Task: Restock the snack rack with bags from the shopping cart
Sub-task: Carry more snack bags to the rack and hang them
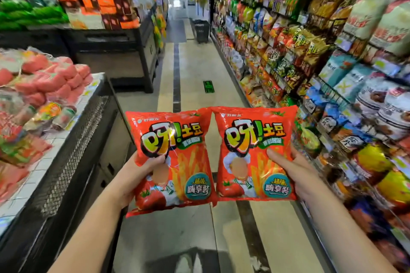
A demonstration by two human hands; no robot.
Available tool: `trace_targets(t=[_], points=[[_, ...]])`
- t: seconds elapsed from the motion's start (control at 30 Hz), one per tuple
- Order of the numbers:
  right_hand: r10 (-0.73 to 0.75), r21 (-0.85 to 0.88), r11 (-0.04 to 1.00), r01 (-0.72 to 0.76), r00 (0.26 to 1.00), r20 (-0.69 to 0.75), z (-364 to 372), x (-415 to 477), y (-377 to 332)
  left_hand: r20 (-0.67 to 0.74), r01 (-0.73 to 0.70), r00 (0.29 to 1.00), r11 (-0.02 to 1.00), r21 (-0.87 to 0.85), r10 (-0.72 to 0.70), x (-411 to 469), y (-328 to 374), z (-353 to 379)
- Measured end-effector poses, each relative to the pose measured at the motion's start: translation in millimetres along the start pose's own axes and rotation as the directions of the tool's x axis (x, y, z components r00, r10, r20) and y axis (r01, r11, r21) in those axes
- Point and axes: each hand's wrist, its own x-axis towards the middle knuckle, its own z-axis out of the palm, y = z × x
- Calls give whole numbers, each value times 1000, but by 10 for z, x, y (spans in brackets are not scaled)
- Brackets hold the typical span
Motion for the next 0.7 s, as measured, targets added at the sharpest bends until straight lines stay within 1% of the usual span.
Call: trace_targets(t=[0.07,0.27,0.47,0.6,0.7], points=[[0,-9,1000,0,1000,-17,265,297,-113,26,3,1000,1000,5,-3,338,137,-243],[-8,-8,1000,8,999,-36,824,1123,-381,13,17,1000,999,41,-17,1205,609,-697],[13,-18,1000,-14,998,-59,1040,1952,-502,18,36,999,998,41,-37,1941,875,-882],[15,-12,1000,-15,999,-45,1077,2571,-570,20,52,998,998,39,-52,2599,952,-970],[-5,15,1000,6,999,-54,1055,3126,-671,-16,63,998,998,12,-63,3182,1002,-946]])
